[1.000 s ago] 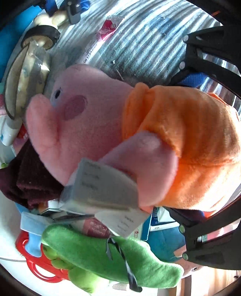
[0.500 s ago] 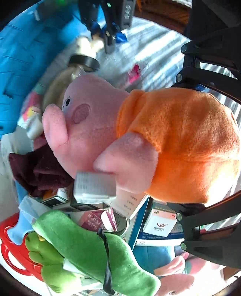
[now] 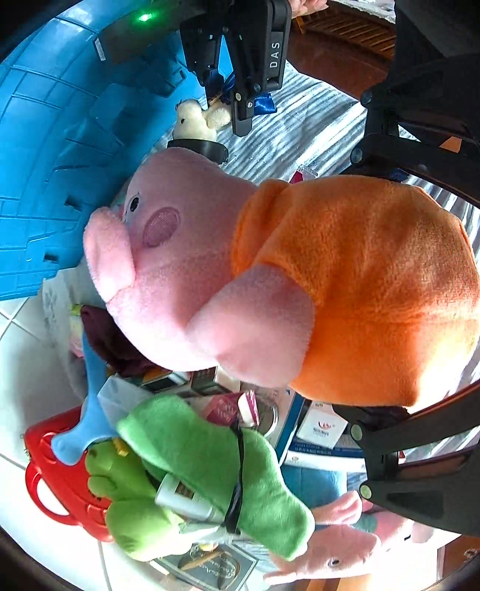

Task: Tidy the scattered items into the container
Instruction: 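Lift the pig plush and teddy bear from the table toward the crate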

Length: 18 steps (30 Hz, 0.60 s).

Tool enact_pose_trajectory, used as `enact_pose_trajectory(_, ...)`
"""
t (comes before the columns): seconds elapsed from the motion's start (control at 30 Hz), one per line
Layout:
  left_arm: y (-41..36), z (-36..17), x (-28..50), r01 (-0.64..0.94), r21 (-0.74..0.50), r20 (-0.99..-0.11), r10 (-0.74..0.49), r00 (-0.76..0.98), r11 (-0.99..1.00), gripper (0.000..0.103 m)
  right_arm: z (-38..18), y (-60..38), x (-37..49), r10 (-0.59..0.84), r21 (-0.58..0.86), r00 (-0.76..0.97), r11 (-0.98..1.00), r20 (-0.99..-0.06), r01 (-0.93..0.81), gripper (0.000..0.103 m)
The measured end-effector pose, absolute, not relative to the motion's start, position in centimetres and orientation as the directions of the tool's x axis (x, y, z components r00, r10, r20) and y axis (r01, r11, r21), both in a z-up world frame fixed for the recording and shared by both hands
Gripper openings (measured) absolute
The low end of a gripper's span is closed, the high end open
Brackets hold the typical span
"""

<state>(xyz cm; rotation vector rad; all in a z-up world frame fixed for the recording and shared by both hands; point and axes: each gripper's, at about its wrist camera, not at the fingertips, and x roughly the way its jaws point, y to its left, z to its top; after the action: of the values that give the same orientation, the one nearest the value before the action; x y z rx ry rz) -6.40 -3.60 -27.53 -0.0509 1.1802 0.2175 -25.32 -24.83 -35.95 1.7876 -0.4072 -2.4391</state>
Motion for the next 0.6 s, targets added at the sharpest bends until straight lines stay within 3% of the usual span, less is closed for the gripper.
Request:
enact_pose_trajectory(0.3,-2.9,-25.1,-11.0,-0.251,0.1,-0.909,0.192,0.371,0.963,0.082,-34.7,-25.6,-25.9,-0.261,0.3,-0.333,-0.951,-0.906,-0.069,0.036)
enact_pose_trajectory(0.43,-4.5,-27.1,-9.5,-0.266,0.103,-0.91,0.199,0.364,0.958,0.083,-36.8,-26.0,-27.5,-0.255,0.272,-0.188,-0.96,-0.948,-0.069,0.037)
enact_pose_trajectory(0.6,-3.0,-28.4,-12.9,-0.285,0.097,-0.911,0.2,0.36,0.954,0.083,-36.7,-26.6,-28.1,-0.233,0.245,-0.2,-0.969,-0.952,-0.036,0.037)
